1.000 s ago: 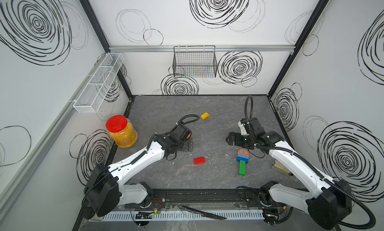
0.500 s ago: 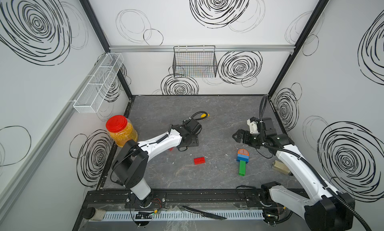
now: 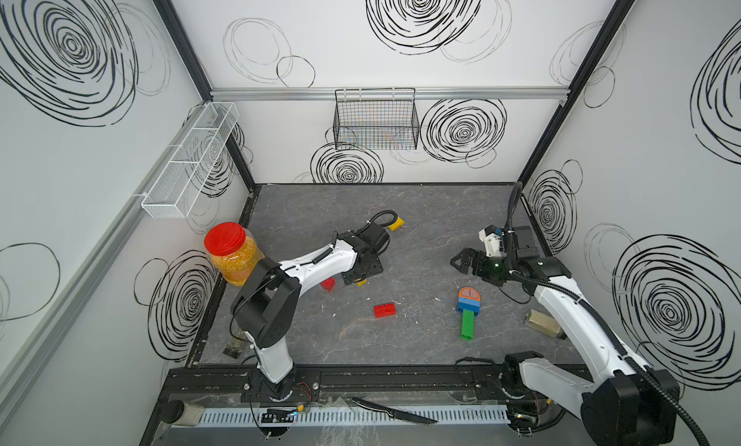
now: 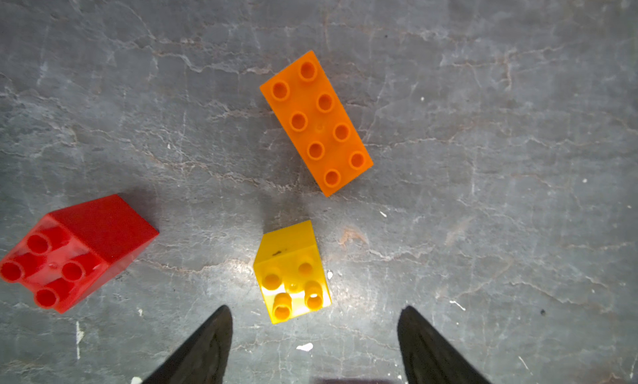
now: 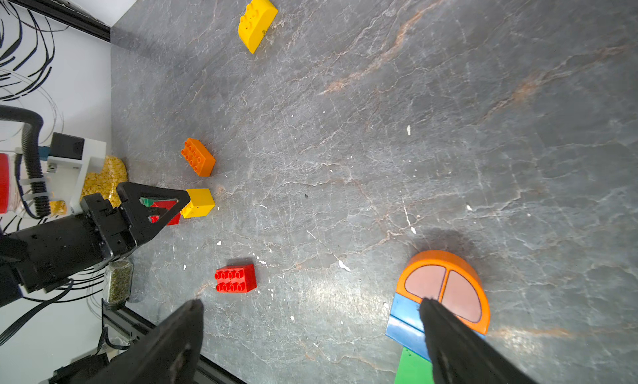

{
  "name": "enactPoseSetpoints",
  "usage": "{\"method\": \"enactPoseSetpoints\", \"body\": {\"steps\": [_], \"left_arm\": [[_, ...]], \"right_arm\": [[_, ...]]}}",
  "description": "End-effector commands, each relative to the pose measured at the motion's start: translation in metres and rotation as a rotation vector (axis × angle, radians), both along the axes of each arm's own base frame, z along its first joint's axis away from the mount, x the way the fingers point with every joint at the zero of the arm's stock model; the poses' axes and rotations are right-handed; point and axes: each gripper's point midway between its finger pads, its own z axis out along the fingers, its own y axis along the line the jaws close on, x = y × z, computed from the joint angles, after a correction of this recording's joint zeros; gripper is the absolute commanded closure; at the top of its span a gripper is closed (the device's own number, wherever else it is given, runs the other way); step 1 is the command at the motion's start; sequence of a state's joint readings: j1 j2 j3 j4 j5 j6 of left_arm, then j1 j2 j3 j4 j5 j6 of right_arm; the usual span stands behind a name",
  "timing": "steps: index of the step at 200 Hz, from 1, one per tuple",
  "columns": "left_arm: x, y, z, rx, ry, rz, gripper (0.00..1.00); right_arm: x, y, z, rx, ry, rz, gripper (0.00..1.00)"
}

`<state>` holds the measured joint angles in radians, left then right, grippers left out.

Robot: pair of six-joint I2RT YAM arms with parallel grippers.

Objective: Assemble an ice cream with lego
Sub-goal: Move the lego brick at the center of the board.

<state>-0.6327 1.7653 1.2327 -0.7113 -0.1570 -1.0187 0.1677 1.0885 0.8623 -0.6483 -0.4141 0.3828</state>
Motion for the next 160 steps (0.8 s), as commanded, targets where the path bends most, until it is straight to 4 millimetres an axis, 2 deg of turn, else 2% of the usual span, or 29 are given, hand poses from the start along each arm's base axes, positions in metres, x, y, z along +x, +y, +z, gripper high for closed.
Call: {"method": "enactPoseSetpoints", "body": {"steps": [1, 81, 125, 160], "left_arm": [[0.000, 0.004, -0.002, 0.004, 0.029, 0.060, 0.21], [0.008, 0.012, -0.020, 0.019, 0.059, 0.091, 0.34], [0.005, 0.012, -0.028, 0.024, 0.078, 0.089, 0.39], [0.004, 0.010, -0.027, 0.023, 0.073, 0.076, 0.48]], "right_arm": [[0.001, 0.001, 0.006, 0.008, 0.004, 0.020, 0.00], [-0.003, 0.004, 0.007, 0.040, 0.038, 0.035, 0.00], [-0.006, 0.003, 0.011, 0.041, 0.024, 0.029, 0.00], [-0.009, 0.000, 0.012, 0.038, 0.021, 0.022, 0.00]]}}
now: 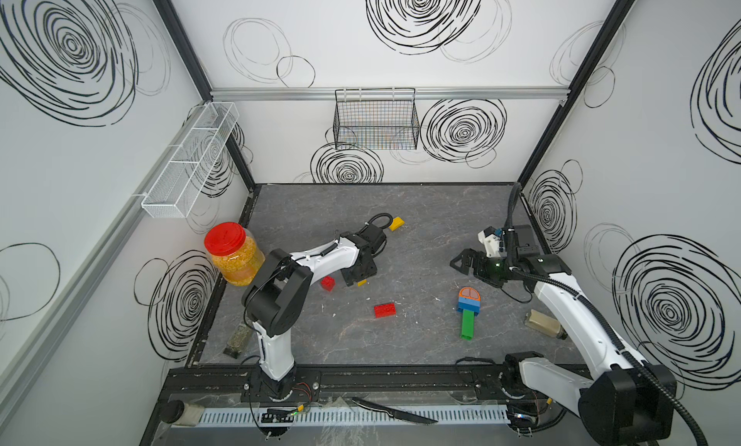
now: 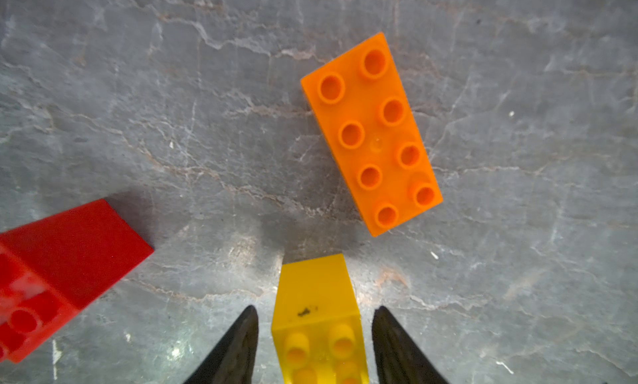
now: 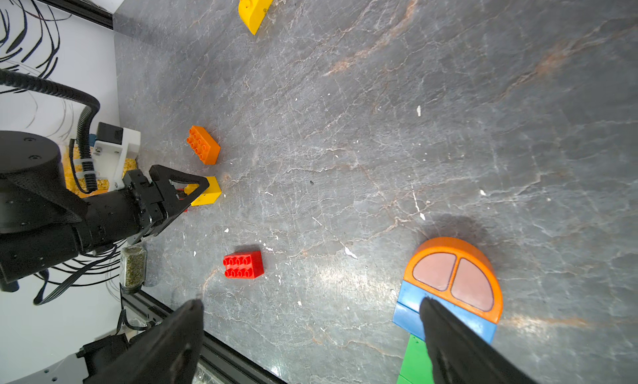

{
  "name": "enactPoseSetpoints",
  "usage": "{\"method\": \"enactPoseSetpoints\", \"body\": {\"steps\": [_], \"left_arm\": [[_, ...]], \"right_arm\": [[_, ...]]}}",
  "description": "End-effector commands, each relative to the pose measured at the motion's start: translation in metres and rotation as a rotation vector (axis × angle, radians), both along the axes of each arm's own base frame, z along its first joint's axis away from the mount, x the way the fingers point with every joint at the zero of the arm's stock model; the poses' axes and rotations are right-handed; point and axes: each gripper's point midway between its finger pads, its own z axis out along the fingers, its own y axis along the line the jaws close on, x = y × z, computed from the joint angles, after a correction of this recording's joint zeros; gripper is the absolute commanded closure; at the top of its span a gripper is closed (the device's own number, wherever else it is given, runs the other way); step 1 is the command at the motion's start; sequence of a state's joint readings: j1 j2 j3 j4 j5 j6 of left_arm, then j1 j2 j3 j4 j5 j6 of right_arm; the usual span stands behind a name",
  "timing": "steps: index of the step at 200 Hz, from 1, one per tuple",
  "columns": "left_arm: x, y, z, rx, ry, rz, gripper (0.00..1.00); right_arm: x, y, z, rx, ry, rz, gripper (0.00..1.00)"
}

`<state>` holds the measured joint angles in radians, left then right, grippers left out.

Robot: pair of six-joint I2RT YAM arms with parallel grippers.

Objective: Assemble an ice cream with lego
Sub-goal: Move the lego brick at the center of the board.

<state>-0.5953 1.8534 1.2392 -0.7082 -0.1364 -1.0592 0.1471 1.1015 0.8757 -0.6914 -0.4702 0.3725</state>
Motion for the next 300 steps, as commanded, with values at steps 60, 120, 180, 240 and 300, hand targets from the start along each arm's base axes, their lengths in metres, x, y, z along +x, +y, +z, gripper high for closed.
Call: {"method": "enactPoseSetpoints", "body": {"steps": [60, 120, 180, 240, 300], "left_arm": [[-0.025, -0.025, -0.007, -0.003, 0.054, -0.101, 0.61], [-0.048, -0.044, -0.008, 0.000, 0.082, -0.199, 0.64], [-0.047, -0.046, -0.008, 0.030, 0.081, -0.231, 0.60], [-0.039, -0.052, 0.014, 0.013, 0.023, -0.242, 0.30], [-0.035, -0.029, 0.074, -0.006, -0.108, -0.205, 0.08]], "right_arm": [[-0.006, -0.003, 0.017, 0.008, -0.032, -0.003, 0.00], [-0.013, -0.003, 0.019, 0.026, -0.063, -0.005, 0.00], [-0.014, -0.004, 0.020, 0.024, -0.084, -0.003, 0.00], [-0.013, -0.002, 0.017, 0.032, -0.076, -0.003, 0.00], [-0.012, 0.000, 0.016, 0.044, -0.065, 0.004, 0.00]]}}
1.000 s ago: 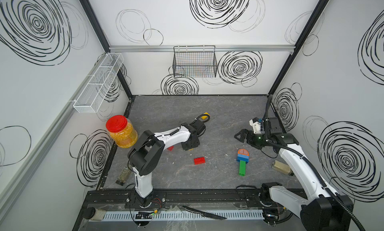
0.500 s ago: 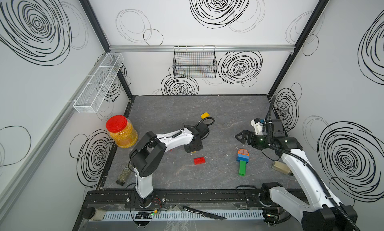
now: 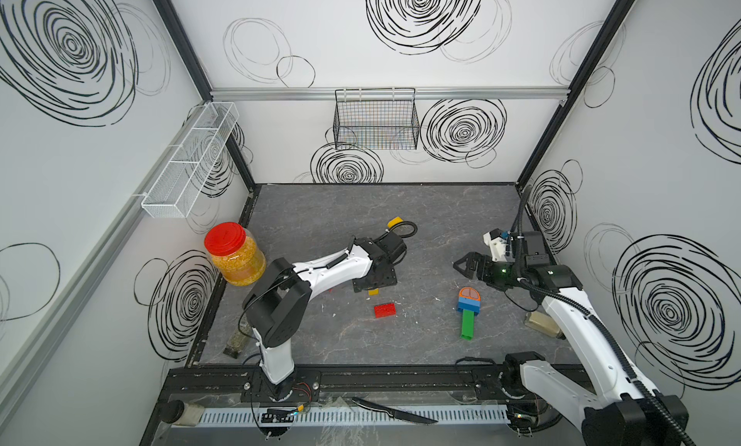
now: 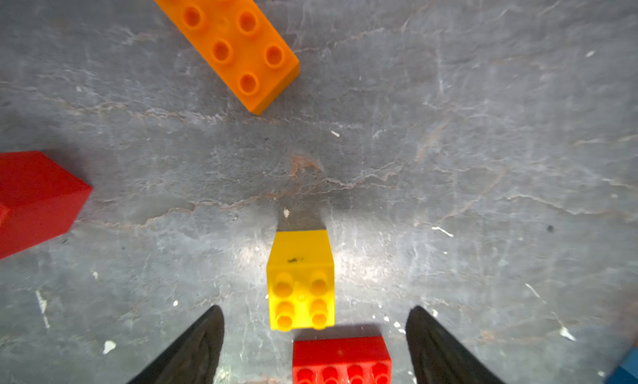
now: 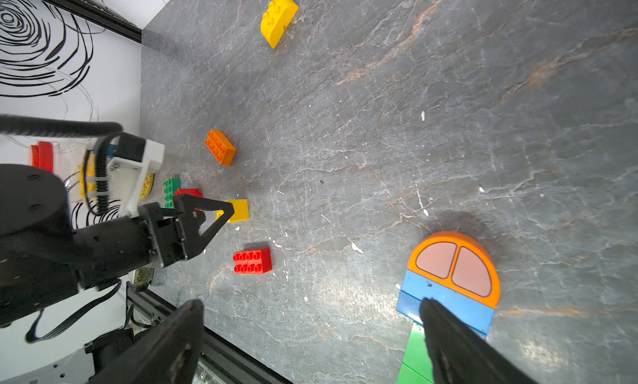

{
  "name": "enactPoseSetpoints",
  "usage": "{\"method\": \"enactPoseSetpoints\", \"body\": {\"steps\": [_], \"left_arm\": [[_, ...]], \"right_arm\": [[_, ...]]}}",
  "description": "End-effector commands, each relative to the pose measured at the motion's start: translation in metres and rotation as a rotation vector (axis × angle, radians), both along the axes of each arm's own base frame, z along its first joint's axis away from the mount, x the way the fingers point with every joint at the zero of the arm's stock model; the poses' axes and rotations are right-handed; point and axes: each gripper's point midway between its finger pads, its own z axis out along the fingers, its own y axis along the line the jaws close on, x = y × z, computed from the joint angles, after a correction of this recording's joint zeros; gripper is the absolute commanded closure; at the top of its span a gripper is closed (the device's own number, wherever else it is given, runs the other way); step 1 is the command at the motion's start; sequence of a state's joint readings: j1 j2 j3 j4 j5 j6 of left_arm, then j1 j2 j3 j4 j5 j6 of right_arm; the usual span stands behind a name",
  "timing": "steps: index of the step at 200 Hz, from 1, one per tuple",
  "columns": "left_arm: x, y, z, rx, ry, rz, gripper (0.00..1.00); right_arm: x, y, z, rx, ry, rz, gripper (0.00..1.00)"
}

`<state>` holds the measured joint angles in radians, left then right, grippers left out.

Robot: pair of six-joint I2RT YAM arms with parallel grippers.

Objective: Assemble an ice cream with lego
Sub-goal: Move the lego brick at the center of the board, then pick up the lego brick from the center of the board.

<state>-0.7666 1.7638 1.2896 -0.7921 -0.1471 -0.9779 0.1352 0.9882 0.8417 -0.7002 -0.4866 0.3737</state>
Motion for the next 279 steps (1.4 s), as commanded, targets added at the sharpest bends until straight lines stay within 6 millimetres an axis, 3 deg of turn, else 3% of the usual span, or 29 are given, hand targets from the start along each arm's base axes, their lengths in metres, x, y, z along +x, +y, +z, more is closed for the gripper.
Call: {"method": "enactPoseSetpoints", "body": {"steps": [1, 27, 44, 62, 111, 174, 203, 279], "left_arm": [[0.000, 0.023, 0.032, -0.007, -0.058, 0.046, 0.07], [0.002, 0.051, 0.043, -0.036, -0.078, 0.089, 0.00], [0.008, 0.078, 0.046, 0.012, -0.082, 0.094, 0.01], [0.013, 0.107, 0.039, 0.025, -0.062, 0.097, 0.01], [0.034, 0.148, 0.021, -0.039, -0.116, 0.042, 0.01], [0.045, 0.139, 0.003, -0.118, -0.112, -0.035, 0.00], [0.042, 0.140, -0.012, -0.141, -0.086, -0.036, 0.01], [0.021, 0.119, -0.025, -0.160, -0.038, -0.079, 0.01]], "right_arm": [[0.001, 0.003, 0.001, 0.020, 0.003, 0.008, 0.00], [0.003, 0.005, 0.001, 0.030, 0.007, 0.008, 0.00], [0.004, 0.006, 0.000, 0.043, 0.010, 0.009, 0.00], [0.005, 0.008, 0.001, 0.051, 0.014, 0.011, 0.00], [0.005, 0.009, 0.002, 0.045, 0.012, 0.009, 0.00], [0.006, 0.011, 0.004, 0.045, 0.011, 0.008, 0.00], [0.006, 0.011, 0.006, 0.044, 0.006, 0.007, 0.00], [0.006, 0.011, 0.006, 0.044, 0.004, 0.007, 0.00]]}}
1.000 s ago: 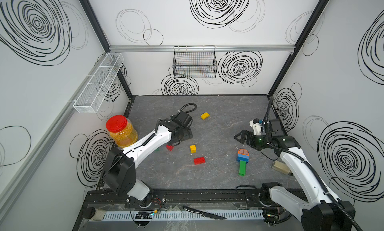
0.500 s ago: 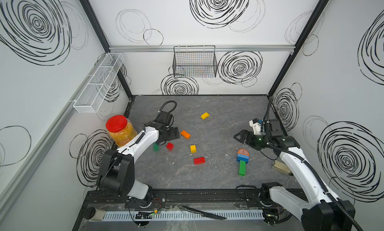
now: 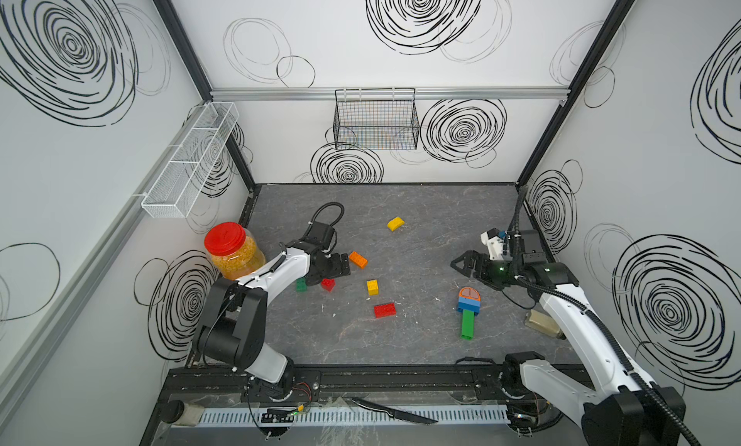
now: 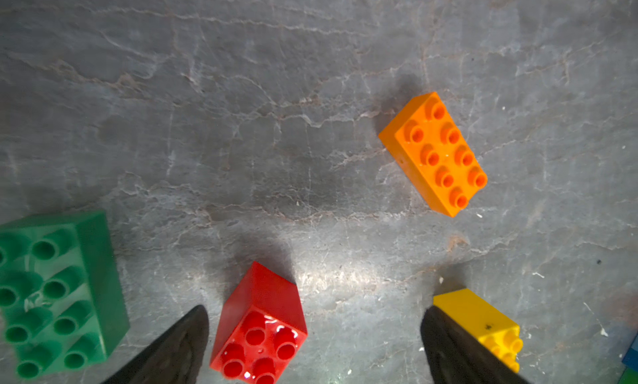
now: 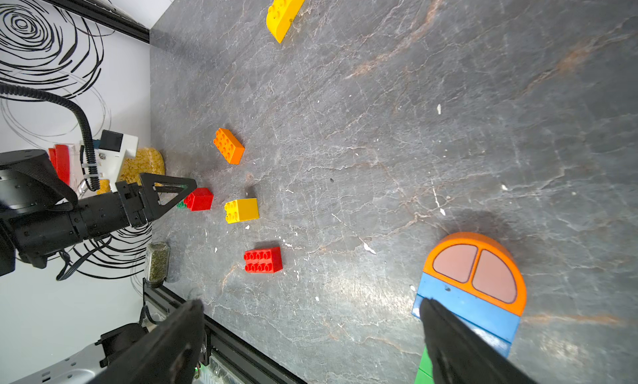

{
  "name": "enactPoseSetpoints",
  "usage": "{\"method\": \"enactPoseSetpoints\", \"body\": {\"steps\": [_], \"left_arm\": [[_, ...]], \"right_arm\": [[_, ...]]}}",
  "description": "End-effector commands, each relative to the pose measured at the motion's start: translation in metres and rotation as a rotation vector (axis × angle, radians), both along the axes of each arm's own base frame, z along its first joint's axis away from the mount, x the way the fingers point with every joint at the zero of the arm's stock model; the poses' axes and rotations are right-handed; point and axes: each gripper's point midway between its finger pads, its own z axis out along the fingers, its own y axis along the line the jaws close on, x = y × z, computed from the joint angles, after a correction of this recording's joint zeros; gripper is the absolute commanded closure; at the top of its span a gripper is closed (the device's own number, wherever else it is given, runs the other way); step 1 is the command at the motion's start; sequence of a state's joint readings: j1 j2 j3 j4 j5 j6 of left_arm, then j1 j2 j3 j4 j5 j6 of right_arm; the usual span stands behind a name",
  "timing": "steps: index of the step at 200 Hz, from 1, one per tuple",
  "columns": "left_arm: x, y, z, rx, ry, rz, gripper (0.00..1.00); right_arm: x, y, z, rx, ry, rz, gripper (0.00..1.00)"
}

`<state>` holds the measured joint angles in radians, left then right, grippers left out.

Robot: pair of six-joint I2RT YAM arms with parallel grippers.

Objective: Assemble an ice cream with lego
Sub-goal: Pick up the lego brick from the center of the board.

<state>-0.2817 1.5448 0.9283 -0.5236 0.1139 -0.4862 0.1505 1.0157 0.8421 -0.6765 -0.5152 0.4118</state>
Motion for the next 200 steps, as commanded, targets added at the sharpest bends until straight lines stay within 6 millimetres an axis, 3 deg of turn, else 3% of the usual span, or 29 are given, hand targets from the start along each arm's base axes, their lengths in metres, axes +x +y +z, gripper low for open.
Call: {"method": "enactPoseSetpoints", "body": {"steps": [1, 58, 80, 121, 200], "left_arm": [[-0.008, -0.008, -0.004, -0.010, 0.006, -0.017, 0.01], [-0.024, -0.027, 0.002, -0.014, -0.004, -0.027, 0.01], [-0.026, -0.016, 0.005, 0.068, 0.006, 0.011, 0.03], [-0.025, 0.009, 0.000, 0.229, 0.060, 0.087, 0.15], [-0.020, -0.006, -0.012, 0.243, 0.086, 0.152, 0.26]], "right_arm": [[0.004, 0.002, 0.008, 0.005, -0.024, 0.001, 0.00], [0.003, 0.002, 0.007, 0.004, -0.024, -0.001, 0.00], [0.004, 0.003, 0.007, 0.008, -0.026, 0.004, 0.00], [0.004, 0.003, 0.008, 0.008, -0.027, 0.004, 0.00], [0.001, 0.002, 0.005, 0.003, -0.024, 0.001, 0.00]]}}
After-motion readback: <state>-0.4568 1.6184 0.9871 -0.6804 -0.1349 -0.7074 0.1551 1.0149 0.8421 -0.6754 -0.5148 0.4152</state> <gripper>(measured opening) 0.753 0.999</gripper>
